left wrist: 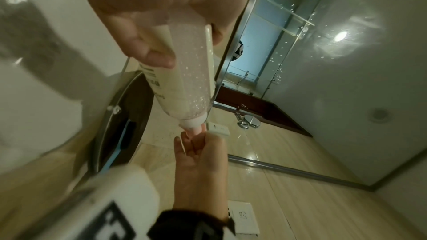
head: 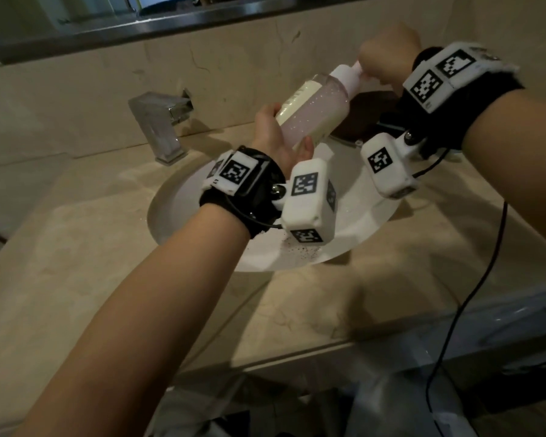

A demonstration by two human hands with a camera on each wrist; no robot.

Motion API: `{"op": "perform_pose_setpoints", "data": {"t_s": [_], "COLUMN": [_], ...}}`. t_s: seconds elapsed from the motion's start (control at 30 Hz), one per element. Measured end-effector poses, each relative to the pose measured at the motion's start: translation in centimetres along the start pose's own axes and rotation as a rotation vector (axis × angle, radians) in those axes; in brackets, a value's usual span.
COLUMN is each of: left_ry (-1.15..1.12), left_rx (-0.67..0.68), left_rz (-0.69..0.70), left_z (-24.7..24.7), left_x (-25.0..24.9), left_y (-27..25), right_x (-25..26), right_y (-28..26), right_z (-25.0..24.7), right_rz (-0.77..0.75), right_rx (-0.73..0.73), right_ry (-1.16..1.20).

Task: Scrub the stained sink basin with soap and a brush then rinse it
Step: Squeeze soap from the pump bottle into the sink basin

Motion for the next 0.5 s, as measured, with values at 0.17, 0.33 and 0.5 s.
{"op": "perform_pose_setpoints", "data": {"t_s": [0.17,0.33,0.5], "left_ry": [0.039,0.034,-0.028], "left_rx": [-0.026,-0.048,-0.065], "left_rz": [0.015,0.044,0.077], "left_z": [-2.6,-5.7,-9.1], "left_x": [-2.0,-3.0,-3.8], "left_y": [-1.4,-2.5,-3.5], "right_x": [2.1,3.8,7.2], "right_y": [-1.5,-2.8,-3.3], "right_z": [1.8,5.9,9.0], "right_rz": [0.098,0.188,0.187], "right_rx": [0.072,0.090,0.119], "right_ry": [0.298,0.554,0.634]}}
Point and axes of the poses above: each hand's wrist, its own y-axis towards the middle knuckle, its own z-axis out of the palm, x = y × z, the point moved 2 cm from there along y, towards the middle knuckle, and after that the axes turned 13 degrees about -z, right-handed, at the moved point
